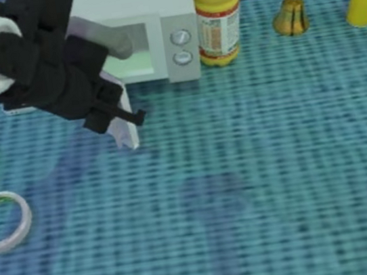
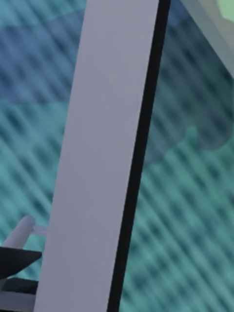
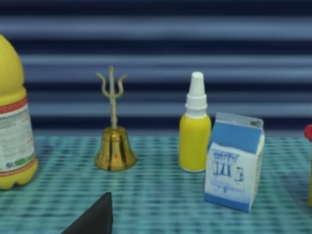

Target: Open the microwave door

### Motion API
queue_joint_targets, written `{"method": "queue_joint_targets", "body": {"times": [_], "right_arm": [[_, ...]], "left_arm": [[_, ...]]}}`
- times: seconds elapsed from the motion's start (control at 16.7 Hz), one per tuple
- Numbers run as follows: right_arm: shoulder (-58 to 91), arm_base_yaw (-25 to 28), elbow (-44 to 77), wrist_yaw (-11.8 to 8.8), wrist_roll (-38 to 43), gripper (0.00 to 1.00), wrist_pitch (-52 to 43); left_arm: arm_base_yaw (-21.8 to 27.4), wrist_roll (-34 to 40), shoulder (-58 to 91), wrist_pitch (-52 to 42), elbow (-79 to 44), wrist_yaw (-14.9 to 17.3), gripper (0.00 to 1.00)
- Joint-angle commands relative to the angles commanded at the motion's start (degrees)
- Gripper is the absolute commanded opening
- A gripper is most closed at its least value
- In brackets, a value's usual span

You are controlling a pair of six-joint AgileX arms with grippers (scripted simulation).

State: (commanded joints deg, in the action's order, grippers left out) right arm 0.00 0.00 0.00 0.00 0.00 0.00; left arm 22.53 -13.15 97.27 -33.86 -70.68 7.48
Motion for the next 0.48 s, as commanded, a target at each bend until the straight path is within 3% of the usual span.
{"method": "queue_joint_targets", "body": {"times": [0.48], "right_arm": [[0.00,0.00,0.00,0.00,0.00,1.00,0.00]], "left_arm": [[-0.61,-1.82,-0.47,-0.21,0.45,1.29,0.00]]}}
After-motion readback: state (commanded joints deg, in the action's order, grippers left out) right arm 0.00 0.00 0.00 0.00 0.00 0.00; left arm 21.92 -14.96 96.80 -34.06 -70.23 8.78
